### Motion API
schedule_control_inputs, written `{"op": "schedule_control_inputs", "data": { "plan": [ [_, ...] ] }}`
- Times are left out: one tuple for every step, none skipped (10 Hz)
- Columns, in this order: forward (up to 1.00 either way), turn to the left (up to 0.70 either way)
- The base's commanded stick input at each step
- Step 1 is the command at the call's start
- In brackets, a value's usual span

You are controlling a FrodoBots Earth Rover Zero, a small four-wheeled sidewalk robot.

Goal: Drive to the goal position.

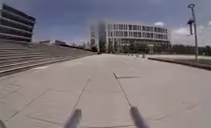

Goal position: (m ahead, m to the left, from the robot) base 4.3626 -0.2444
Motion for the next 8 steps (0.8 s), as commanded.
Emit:
{"op": "schedule_control_inputs", "data": {
  "plan": [
    [0.70, -0.31],
    [0.70, -0.34],
    [0.70, -0.34],
    [0.70, -0.34],
    [0.70, -0.34],
    [0.70, -0.34],
    [0.70, -0.25],
    [0.70, -0.10]
  ]
}}
